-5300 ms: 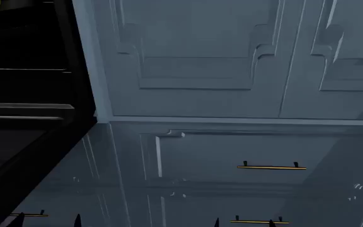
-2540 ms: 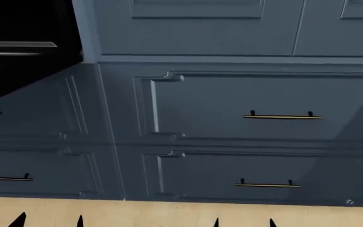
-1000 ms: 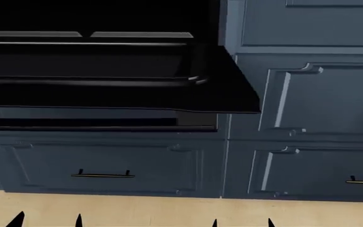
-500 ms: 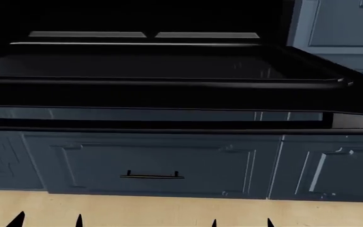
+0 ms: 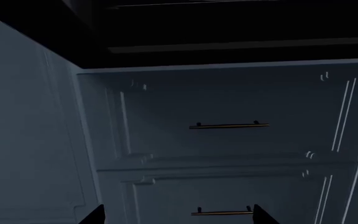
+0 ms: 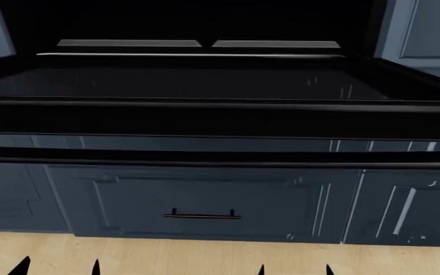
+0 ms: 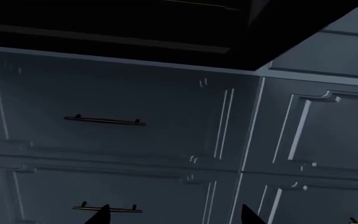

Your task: Close the oven door

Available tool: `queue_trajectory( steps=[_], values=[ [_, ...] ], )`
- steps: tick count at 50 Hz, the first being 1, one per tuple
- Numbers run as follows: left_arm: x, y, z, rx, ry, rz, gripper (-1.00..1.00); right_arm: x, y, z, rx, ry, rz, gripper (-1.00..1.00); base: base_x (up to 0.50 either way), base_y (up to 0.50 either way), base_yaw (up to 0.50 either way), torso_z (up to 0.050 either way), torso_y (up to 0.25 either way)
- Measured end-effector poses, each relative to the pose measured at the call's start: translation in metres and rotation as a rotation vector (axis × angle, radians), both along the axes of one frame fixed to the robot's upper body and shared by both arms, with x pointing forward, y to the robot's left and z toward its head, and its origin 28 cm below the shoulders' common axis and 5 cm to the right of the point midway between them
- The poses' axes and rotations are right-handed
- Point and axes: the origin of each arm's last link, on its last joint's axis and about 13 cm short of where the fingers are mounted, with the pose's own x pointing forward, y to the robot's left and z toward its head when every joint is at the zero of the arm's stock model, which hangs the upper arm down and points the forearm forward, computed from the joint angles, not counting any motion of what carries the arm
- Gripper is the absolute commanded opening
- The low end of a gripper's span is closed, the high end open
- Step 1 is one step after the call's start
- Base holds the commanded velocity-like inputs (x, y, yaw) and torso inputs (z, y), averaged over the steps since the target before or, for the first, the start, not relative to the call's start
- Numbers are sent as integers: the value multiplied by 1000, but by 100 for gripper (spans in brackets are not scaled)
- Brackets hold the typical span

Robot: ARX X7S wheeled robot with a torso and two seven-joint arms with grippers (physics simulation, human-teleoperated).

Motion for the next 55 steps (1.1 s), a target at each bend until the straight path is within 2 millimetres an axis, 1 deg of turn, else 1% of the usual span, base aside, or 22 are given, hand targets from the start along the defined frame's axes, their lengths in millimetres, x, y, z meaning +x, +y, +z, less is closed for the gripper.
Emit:
queue_trajectory(
  steps=[28,55],
  values=[
    [0,0,0,-3,3,-2,100,0,0,0,-13,0,13,100,288,0,0,0,0],
    [0,0,0,-4,4,-1,100,0,0,0,-18,1,7,100,231,0,0,0,0]
  ],
)
